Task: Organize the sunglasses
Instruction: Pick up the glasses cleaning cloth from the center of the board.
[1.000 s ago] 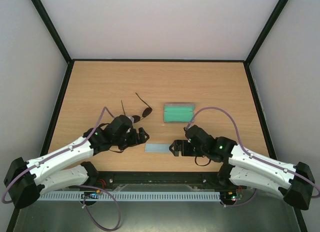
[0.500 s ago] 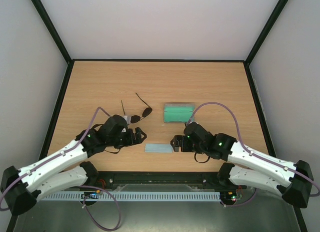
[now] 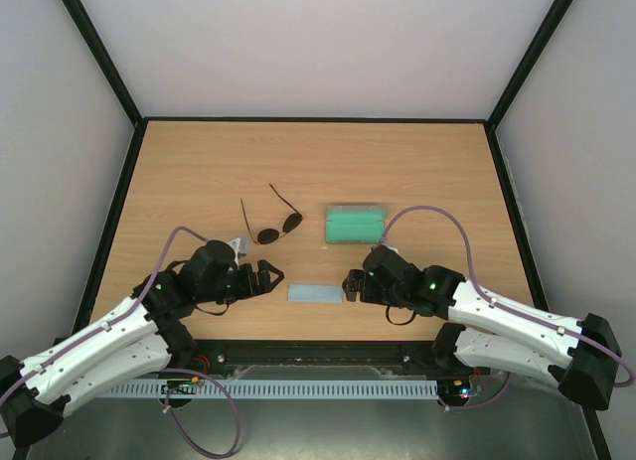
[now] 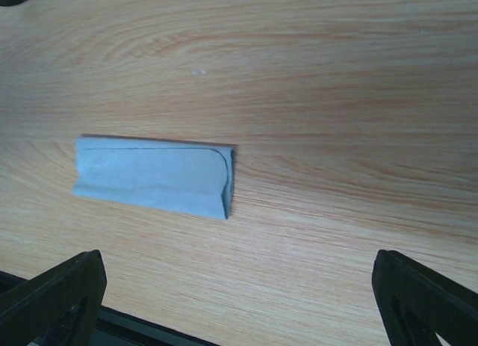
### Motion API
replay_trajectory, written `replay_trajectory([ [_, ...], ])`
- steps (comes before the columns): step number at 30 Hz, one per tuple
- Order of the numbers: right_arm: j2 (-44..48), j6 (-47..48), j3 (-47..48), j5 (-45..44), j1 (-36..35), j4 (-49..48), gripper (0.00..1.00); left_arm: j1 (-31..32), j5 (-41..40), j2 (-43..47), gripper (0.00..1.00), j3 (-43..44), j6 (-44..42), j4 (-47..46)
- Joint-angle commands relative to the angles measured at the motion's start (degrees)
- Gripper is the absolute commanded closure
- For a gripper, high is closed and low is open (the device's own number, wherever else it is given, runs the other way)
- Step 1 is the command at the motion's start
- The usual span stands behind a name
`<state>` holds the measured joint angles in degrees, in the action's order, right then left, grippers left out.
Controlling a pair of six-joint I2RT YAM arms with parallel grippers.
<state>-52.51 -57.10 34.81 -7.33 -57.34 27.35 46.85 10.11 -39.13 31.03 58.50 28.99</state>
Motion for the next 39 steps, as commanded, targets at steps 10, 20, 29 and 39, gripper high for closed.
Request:
replay_trajectory([
  [10, -3.78, -2.11, -0.1, 1.64, 0.28, 0.55, 0.06, -0.3, 1.34, 2.83, 0.01, -3.14, 0.45, -2.78],
  [20, -9.8, -3.36, 0.09, 1.48, 0.24, -0.81, 0.44, -0.27, 1.25, 6.26, 0.01, -4.14, 0.63, -2.56],
  [29, -19.01, -1.89, 3.29, 4.28, 0.3, -5.29, 0.6, -0.28, 2.08, 6.1, 0.01, -5.08, 0.39, -2.85],
  [39, -26.71, -0.76, 9.99, 1.62, 0.3, -0.04, 0.7, -0.29, 2.32, 6.72, 0.01, -5.43, 0.24, -2.62],
])
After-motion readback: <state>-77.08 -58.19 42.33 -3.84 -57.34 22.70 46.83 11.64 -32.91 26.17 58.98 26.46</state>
